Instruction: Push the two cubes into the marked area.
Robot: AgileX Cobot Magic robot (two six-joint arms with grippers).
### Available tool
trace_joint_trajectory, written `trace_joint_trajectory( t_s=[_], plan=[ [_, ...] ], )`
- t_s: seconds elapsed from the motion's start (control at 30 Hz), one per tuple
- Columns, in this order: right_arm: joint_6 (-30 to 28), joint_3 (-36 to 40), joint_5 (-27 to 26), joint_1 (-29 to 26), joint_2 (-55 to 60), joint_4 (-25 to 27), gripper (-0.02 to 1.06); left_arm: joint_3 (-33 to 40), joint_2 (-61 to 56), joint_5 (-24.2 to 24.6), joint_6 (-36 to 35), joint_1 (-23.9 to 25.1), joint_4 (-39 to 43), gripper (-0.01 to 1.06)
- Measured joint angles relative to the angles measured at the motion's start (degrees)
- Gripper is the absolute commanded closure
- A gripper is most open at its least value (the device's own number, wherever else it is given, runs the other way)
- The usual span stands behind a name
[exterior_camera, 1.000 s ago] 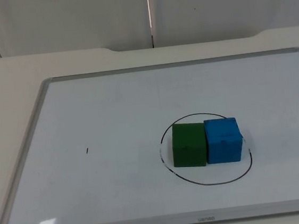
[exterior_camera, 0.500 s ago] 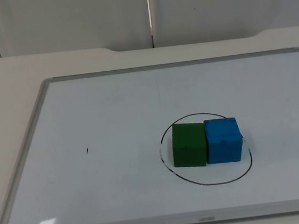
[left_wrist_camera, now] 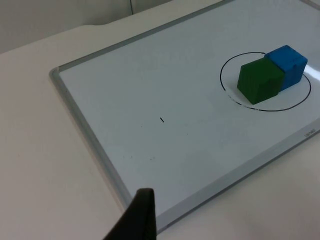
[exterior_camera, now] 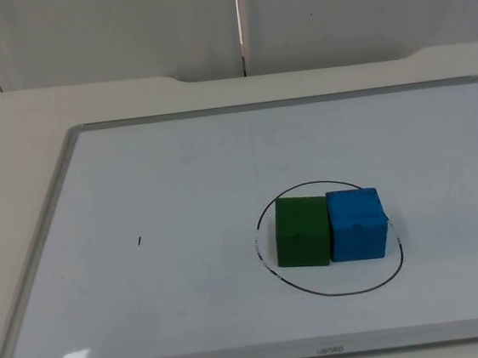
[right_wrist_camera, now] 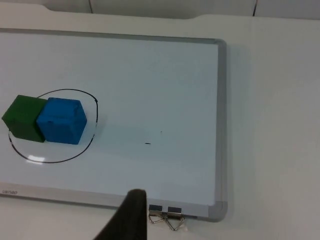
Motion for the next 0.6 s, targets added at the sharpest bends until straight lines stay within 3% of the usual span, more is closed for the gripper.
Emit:
trace_joint_trajectory(
  t_s=[0.33,0.6],
  plan=[
    [0.0,0.0,0.0,0.0,0.0,0.0,0.03,0.0,0.0,0.0,0.0,0.55,0.0,0.0],
    [0.0,0.0,0.0,0.0,0.0,0.0,0.03,0.0,0.0,0.0,0.0,8.54,0.0,0.0]
  ],
)
